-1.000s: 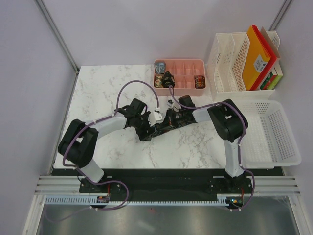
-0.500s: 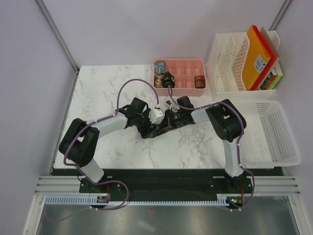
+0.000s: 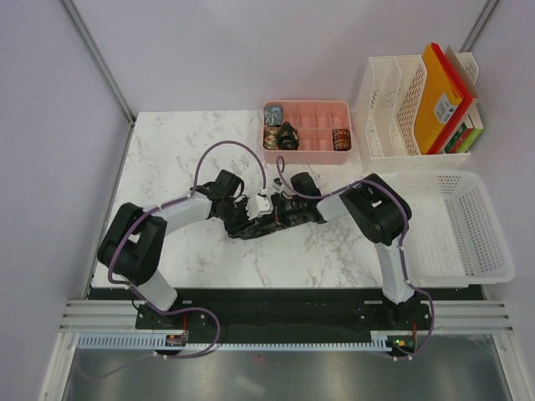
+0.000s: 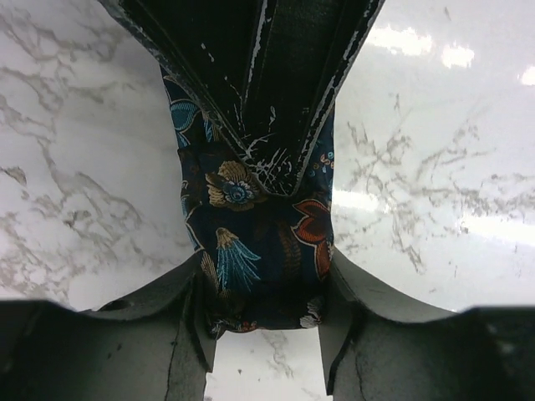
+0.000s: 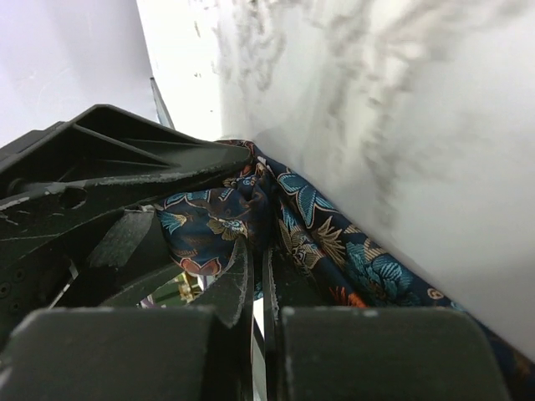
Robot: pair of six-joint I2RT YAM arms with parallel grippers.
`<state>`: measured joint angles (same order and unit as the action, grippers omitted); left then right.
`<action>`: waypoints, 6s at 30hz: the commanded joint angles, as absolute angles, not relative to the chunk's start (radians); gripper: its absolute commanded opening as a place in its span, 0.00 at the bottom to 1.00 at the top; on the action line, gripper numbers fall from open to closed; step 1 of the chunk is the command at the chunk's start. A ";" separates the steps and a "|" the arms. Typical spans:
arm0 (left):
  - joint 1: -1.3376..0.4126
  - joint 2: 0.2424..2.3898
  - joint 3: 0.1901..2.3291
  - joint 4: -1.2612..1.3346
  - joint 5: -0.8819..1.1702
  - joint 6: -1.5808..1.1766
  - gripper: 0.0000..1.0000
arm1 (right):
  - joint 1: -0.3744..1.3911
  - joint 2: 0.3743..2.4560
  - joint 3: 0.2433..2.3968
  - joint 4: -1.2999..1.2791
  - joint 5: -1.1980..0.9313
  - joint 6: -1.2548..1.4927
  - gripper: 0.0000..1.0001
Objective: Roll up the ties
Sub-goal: Roll the tie at the center of the board.
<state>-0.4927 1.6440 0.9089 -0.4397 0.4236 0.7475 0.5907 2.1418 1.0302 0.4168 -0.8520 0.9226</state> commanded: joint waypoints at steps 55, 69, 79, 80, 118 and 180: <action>-0.495 1.652 0.865 -0.423 0.350 0.718 0.37 | 0.630 2.152 1.129 0.293 -0.787 0.916 0.38; -0.486 1.643 0.887 -0.431 0.359 0.686 0.59 | 0.568 2.168 1.118 0.221 -0.792 0.835 0.00; -0.476 1.585 0.922 -0.425 0.423 0.627 0.78 | 0.514 2.195 1.111 0.115 -0.759 0.707 0.00; -0.474 1.582 0.923 -0.423 0.420 0.623 0.78 | 0.511 2.201 1.108 0.110 -0.756 0.698 0.00; -0.488 1.651 1.134 -0.379 0.495 0.288 0.49 | 0.506 2.200 1.095 0.114 -0.726 0.678 0.00; -0.615 1.714 0.931 -0.374 0.308 0.514 0.06 | 0.433 2.170 1.233 -0.125 -0.732 0.580 0.14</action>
<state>-0.6067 1.7020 0.9596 -0.3157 0.3149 0.4667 0.4343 2.1651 1.2137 0.0212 -0.8738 0.6956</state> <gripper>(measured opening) 0.390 0.160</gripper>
